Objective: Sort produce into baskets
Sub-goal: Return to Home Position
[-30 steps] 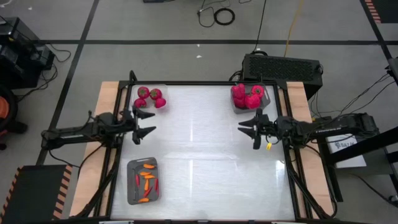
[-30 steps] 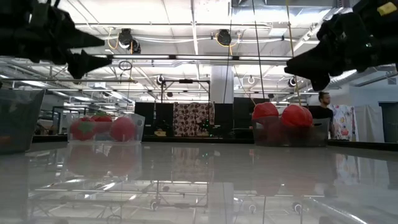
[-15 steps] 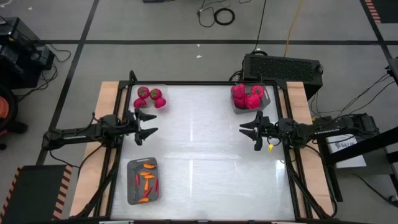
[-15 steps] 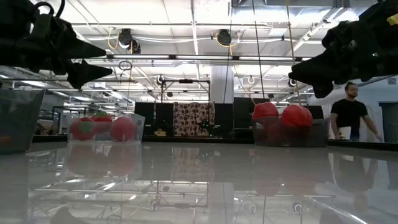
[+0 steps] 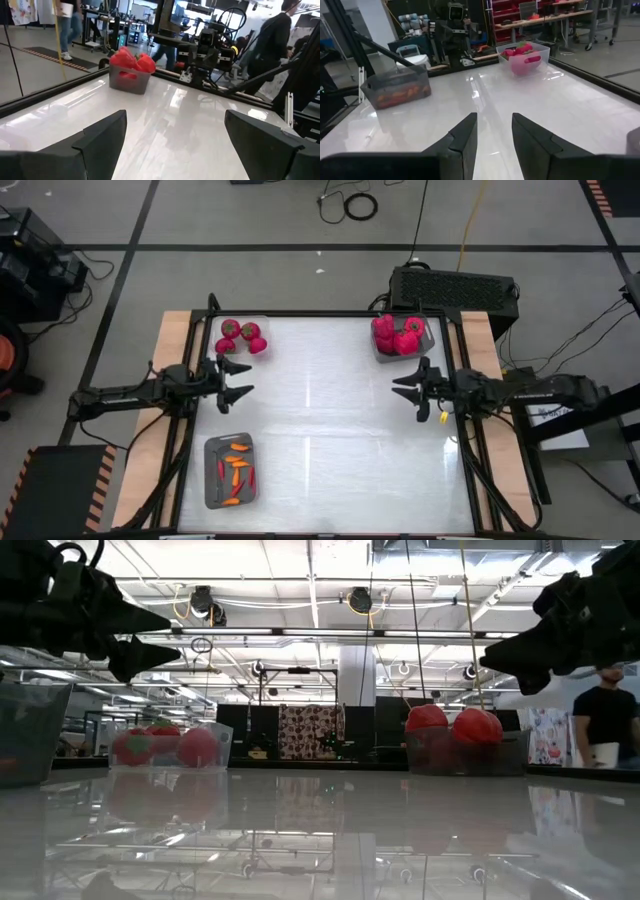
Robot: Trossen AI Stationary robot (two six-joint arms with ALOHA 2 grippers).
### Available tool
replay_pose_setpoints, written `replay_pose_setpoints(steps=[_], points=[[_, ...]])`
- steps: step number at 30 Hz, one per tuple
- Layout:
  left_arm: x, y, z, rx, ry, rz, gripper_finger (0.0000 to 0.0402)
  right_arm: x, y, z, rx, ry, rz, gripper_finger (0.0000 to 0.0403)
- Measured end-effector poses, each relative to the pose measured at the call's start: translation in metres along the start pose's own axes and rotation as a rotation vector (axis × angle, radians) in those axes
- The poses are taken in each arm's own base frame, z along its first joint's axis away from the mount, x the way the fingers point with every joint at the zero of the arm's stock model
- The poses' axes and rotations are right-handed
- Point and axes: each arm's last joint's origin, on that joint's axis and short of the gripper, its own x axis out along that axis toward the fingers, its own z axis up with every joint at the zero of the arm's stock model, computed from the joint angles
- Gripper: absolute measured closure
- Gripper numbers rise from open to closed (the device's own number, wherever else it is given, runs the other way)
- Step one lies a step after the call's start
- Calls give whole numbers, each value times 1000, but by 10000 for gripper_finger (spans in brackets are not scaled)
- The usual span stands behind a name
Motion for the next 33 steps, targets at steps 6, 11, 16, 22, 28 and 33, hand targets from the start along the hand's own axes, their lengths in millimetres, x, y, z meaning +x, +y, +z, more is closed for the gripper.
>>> replay_pose_setpoints(steps=[6, 11, 16, 22, 28, 33], points=[[0, 0, 3, -1, -29, 12, 59, -8, -2, -3, -28, 17, -21, 289], [0, 0, 3, -1, -33, 17, 59, -13, -4, -1, -52, -7, -66, 289], [0, 0, 1, 4, -16, 21, 59, -14, -5, 0, -94, -27, -117, 289], [0, 3, -3, 59, 18, 70, 59, -13, -8, 0, -160, -20, -159, 289], [0, 3, -4, 117, 28, 77, 83, -12, -13, 0, -213, -6, -215, 289], [0, 3, -4, 117, 30, 78, 136, -12, -16, 0, -223, 2, -234, 289]])
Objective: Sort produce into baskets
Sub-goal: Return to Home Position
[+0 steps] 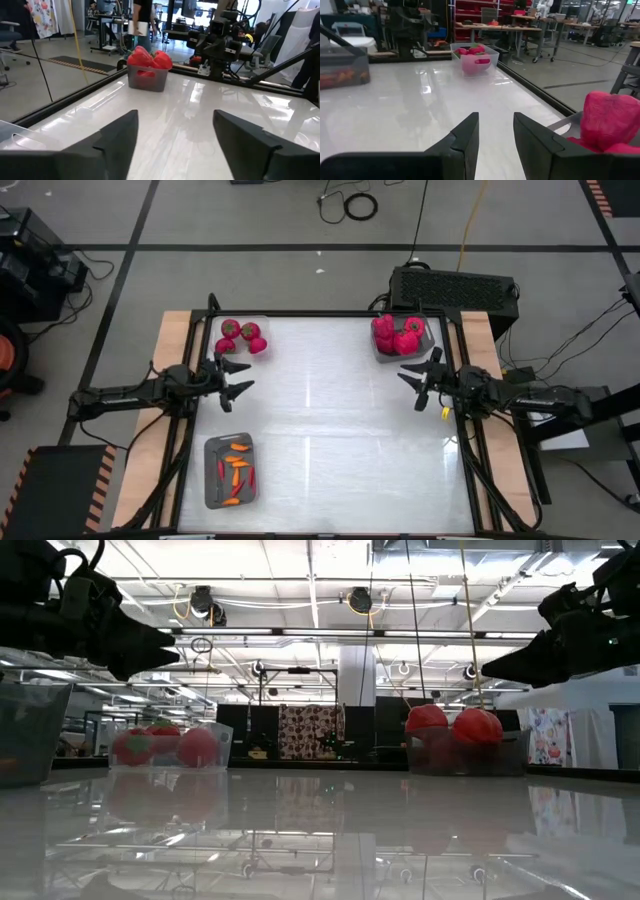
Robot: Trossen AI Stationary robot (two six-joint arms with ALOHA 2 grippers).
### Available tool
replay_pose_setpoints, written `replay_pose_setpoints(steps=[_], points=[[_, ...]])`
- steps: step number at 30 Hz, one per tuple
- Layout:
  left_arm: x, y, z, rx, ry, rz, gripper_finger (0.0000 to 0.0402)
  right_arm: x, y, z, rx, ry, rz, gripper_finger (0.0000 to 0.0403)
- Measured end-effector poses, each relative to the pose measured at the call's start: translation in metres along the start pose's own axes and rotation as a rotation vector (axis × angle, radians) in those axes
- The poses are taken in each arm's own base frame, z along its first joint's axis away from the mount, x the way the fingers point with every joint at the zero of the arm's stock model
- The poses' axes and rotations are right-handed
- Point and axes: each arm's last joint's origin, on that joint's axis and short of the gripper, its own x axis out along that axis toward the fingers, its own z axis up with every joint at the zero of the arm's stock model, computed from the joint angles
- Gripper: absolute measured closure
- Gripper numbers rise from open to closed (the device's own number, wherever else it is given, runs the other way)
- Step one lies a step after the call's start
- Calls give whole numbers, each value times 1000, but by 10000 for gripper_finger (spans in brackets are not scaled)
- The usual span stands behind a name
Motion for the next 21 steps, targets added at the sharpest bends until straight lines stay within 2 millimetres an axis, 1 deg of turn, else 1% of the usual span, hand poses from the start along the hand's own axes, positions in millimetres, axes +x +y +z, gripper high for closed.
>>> replay_pose_setpoints(steps=[6, 13, 15, 18, 21], points=[[1, 0, -1, -4, 12, 10, 213, 2, 0, -2, -80, 28, 4, 289], [3, 1, -4, 28, 51, 17, 328, 3, 1, -5, -87, 54, 6, 289], [3, 1, -5, 25, 60, 18, 354, 3, 1, -5, -82, 55, 6, 289], [4, 0, -5, -34, 62, 16, 378, 3, 1, -5, -82, 55, 6, 289], [4, 0, -5, -50, 58, 15, 384, 3, 1, -5, -82, 55, 6, 289]])
